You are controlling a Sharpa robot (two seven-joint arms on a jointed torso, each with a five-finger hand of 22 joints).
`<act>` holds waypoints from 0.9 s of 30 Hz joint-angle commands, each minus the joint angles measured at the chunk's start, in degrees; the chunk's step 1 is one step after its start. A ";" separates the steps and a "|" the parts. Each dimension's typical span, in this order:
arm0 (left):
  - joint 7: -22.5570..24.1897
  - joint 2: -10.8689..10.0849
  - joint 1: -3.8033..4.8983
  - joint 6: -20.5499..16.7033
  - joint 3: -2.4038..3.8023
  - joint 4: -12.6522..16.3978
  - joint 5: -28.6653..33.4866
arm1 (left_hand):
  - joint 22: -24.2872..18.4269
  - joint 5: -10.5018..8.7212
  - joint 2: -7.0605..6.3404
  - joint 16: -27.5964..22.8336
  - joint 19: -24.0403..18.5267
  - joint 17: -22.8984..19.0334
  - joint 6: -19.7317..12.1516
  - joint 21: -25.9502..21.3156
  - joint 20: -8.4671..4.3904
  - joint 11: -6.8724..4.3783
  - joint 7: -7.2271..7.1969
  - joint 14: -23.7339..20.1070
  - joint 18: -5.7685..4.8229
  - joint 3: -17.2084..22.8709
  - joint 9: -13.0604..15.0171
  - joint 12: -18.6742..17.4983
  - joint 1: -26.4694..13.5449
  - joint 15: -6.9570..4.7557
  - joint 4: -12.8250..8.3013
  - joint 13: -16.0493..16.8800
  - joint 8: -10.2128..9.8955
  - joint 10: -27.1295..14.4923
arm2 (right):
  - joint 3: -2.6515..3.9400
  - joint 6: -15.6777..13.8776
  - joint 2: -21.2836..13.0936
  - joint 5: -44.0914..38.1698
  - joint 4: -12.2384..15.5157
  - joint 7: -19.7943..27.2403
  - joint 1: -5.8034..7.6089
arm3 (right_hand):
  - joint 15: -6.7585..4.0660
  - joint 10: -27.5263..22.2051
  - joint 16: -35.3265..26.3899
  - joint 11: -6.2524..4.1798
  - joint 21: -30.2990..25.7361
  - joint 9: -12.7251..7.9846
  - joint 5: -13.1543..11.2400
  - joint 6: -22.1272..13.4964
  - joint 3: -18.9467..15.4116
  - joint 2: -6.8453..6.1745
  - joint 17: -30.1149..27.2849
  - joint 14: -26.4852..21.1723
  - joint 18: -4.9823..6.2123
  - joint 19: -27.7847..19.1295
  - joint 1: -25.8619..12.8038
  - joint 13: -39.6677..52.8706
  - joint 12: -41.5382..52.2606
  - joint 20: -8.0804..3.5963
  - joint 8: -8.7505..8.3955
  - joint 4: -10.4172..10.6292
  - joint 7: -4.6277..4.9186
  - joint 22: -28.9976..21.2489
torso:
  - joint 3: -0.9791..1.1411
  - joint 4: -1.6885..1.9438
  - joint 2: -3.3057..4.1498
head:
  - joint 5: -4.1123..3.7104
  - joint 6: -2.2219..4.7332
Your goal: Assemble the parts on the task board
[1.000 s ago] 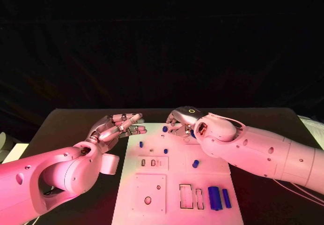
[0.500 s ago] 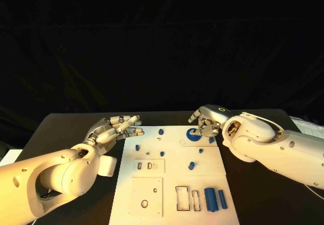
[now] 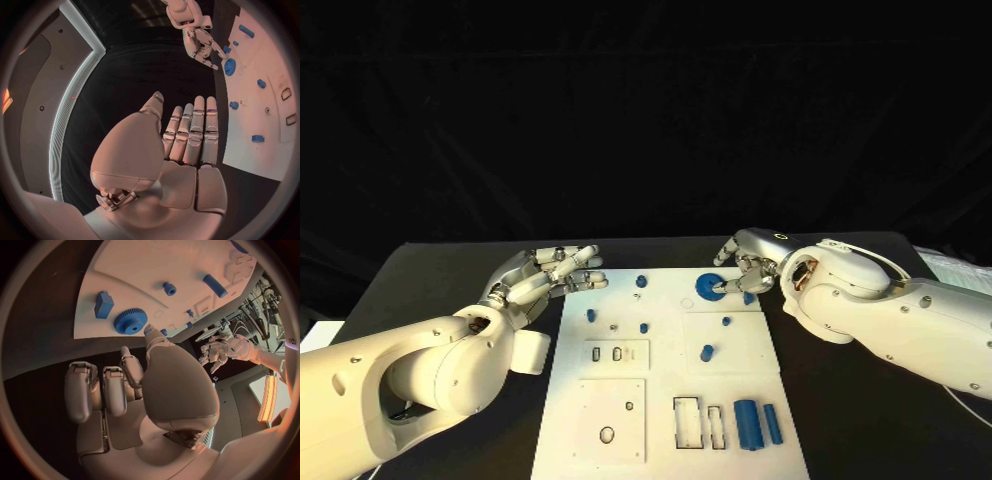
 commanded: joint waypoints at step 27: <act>0.21 0.25 0.07 1.37 0.04 -0.08 0.30 | -0.13 -0.21 0.36 -0.34 -0.08 0.12 0.34 -0.28 0.32 0.09 0.31 -0.24 0.68 0.09 -0.03 -0.30 0.37 0.14 -0.39 -0.05 -0.36 -0.42 | -0.23 4.97 3.28 -0.30 -3.40 0.10 -0.67 | 0.22 2.70 1.52 -0.34 1.67 0.36 0.44 3.03 0.95 2.56 10.97 5.16 -0.88 1.19 2.00 8.29 8.10 -0.11 1.97 -1.78 -0.46 2.66 | -0.07 -0.06 0.04 | 0.25 -0.87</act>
